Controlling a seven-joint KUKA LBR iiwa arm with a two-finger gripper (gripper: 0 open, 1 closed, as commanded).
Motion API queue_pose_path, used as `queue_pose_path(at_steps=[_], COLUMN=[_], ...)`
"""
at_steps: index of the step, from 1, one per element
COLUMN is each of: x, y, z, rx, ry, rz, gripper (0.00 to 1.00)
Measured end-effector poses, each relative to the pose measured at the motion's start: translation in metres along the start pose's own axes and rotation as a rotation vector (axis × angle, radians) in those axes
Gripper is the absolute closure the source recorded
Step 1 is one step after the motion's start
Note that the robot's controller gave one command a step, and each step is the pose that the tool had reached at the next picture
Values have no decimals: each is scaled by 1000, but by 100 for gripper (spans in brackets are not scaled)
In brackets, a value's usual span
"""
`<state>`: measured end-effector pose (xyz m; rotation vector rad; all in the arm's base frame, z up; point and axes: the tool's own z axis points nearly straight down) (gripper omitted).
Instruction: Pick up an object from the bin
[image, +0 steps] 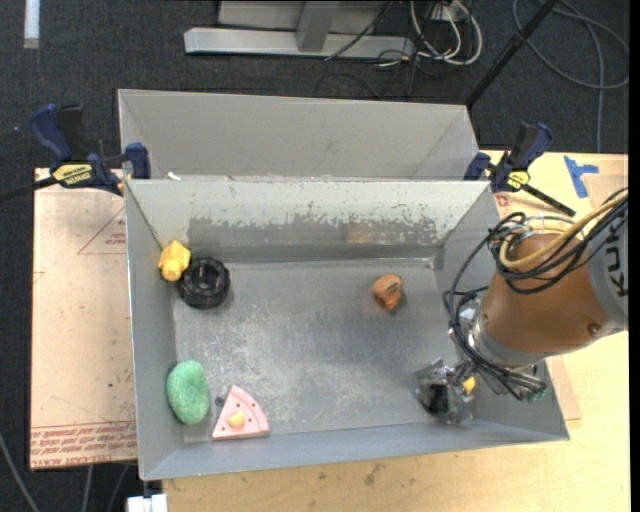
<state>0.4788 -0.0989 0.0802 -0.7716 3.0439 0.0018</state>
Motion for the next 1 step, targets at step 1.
queue_pose_path(at_steps=[1], x=[-21], y=[1], z=[-68], rx=[-3], ry=[3], rz=[16], gripper=[100])
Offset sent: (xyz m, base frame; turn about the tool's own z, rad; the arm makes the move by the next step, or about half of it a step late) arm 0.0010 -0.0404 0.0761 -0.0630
